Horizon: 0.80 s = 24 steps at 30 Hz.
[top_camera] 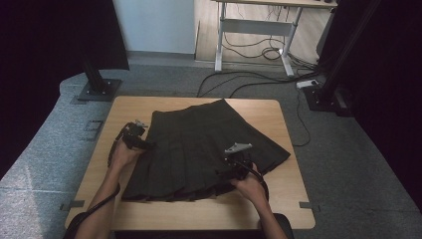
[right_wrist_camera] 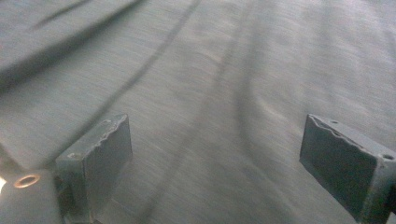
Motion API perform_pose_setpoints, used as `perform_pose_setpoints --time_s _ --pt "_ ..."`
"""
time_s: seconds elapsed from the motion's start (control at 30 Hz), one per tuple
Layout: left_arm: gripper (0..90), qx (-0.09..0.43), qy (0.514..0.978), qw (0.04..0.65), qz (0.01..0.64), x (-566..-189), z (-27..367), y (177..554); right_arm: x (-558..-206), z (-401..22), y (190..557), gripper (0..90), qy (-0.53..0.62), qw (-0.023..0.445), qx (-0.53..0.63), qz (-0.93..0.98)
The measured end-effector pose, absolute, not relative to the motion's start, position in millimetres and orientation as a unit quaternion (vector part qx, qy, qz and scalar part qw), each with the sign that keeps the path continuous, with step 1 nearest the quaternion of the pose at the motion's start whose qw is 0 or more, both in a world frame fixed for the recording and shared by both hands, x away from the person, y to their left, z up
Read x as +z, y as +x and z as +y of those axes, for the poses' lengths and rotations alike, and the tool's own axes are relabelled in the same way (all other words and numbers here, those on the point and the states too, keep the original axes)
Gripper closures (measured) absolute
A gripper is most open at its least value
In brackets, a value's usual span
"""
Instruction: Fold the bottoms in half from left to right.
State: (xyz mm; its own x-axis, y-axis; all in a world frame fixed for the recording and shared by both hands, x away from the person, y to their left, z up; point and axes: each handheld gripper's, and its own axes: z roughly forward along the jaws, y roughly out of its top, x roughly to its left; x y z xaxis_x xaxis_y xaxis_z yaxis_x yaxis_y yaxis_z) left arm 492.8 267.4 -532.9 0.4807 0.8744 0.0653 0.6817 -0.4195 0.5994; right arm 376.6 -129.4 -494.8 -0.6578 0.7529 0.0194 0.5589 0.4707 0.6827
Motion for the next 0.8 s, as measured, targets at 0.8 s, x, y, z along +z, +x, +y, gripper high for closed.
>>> perform_pose_setpoints --time_s 0.8 --pt "3.9 0.159 0.814 0.295 0.474 -511.5 287.9 467.6 -501.5 23.8 327.5 0.0 0.178 0.021 0.354 0.918"
